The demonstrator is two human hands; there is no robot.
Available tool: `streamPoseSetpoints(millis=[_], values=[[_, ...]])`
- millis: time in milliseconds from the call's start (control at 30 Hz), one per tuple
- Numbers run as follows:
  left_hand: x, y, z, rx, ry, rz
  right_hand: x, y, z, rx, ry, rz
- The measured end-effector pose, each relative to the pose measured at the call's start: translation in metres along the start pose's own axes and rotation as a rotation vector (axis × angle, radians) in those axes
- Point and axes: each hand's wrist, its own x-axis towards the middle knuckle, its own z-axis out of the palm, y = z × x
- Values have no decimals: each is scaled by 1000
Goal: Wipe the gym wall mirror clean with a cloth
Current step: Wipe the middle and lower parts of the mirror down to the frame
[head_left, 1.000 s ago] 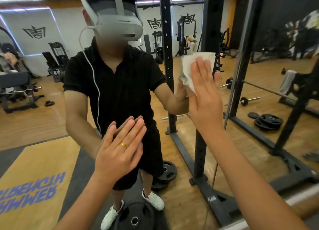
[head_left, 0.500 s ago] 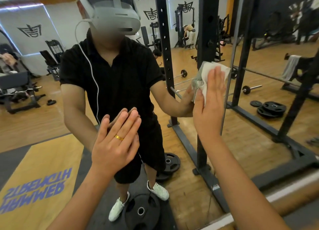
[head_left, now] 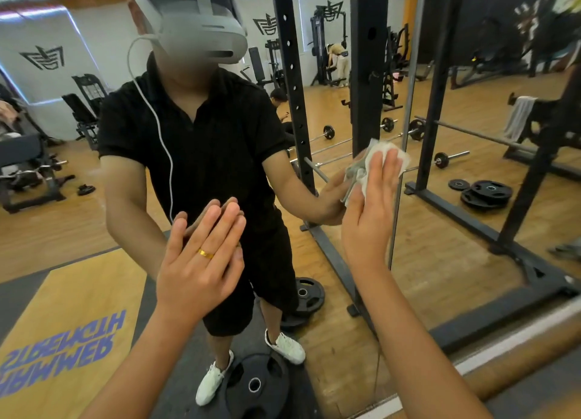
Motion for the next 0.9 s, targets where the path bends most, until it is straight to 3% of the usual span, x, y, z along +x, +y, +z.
streamPoseSetpoints(millis=[233, 467, 700, 900], values=[[0, 2, 2, 10, 9, -3, 4, 12, -1, 30, 18, -40], [1, 2, 0, 15, 3, -2, -46, 17, 8, 21, 78, 127], [4, 3, 1, 8, 19, -4, 0, 6, 12, 54, 156, 153], [2, 5, 1, -17, 20, -20, -109, 7, 33, 107, 74, 307]])
